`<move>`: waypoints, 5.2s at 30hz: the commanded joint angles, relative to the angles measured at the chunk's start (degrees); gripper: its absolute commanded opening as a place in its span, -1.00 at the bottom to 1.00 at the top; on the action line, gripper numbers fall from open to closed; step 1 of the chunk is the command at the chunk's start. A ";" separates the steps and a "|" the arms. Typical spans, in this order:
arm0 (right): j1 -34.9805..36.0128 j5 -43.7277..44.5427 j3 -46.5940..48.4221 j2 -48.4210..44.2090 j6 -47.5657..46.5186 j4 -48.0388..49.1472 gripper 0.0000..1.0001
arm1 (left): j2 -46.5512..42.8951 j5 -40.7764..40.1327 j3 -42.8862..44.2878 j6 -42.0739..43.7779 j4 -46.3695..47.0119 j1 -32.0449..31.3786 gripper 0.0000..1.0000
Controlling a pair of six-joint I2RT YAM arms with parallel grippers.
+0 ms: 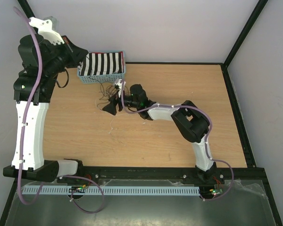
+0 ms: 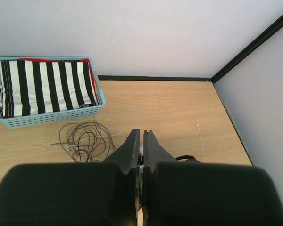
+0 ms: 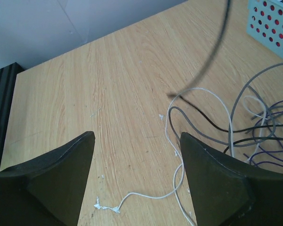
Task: Zip-tie the wires
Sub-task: Pick up the cable at the center of the board.
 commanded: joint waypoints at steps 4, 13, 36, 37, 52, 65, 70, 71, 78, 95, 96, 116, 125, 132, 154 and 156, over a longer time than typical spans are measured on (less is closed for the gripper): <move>-1.00 -1.11 1.79 -1.96 -2.95 -4.31 0.64 | -1.44 0.86 0.02 0.28 0.70 1.07 -1.00; -1.11 3.62 9.35 3.49 -3.59 -4.32 0.90 | -2.06 1.65 -0.29 -0.07 0.65 1.65 -1.00; -2.25 2.50 38.33 6.19 -4.43 -17.93 -1.00 | -9.42 4.90 -7.73 -3.76 0.61 11.31 -1.00; -2.47 2.66 39.44 5.61 -4.69 -18.48 -1.00 | -9.83 4.93 -8.50 -3.98 0.61 11.86 -1.00; -3.52 9.33 40.41 -6.34 -12.82 -38.51 -1.00 | -12.06 7.03 -11.93 -5.59 0.77 14.48 -1.00; -6.86 -0.07 36.92 -11.53 3.34 -13.09 -1.00 | -12.40 6.29 -12.96 -6.77 0.87 14.83 -1.00; -7.37 0.98 44.31 -6.72 6.71 -8.27 -1.00 | -12.98 5.62 -14.13 -6.84 0.88 15.00 -1.00; -7.51 0.77 44.96 -6.00 7.98 -6.03 -1.00 | -13.03 5.61 -14.32 -6.92 0.86 15.01 -1.00; -8.62 -0.11 49.53 -1.88 16.14 3.60 -1.00 | -12.57 5.43 -13.92 -7.07 0.96 15.19 -1.00; -9.81 -1.64 24.05 -12.91 3.93 -14.68 -1.00 | -11.89 7.02 -9.34 -7.41 0.94 16.35 -1.00; -9.73 -2.11 21.78 -13.33 3.74 -15.11 -1.00 | -11.59 7.13 -8.23 -7.56 0.94 16.39 -1.00; -10.60 10.91 9.12 -19.93 -16.02 -39.04 0.58 | -10.39 4.85 3.94 -8.45 0.70 21.07 -1.00; -6.25 4.27 -2.62 -18.49 -26.49 -22.14 0.97 | -9.94 9.96 5.96 -10.98 0.65 21.07 -1.00; -2.53 -1.95 -6.47 -10.12 -29.35 -7.69 0.99 | -9.83 11.67 6.50 -12.14 0.71 21.07 -1.00; 1.26 -2.89 9.82 7.65 -25.00 -8.32 -0.12 | -8.72 15.39 8.48 -13.98 0.78 21.05 -1.00; 1.22 -2.77 9.77 4.93 -24.30 -12.27 -0.64 | -8.40 15.80 9.02 -13.93 0.79 21.07 -1.00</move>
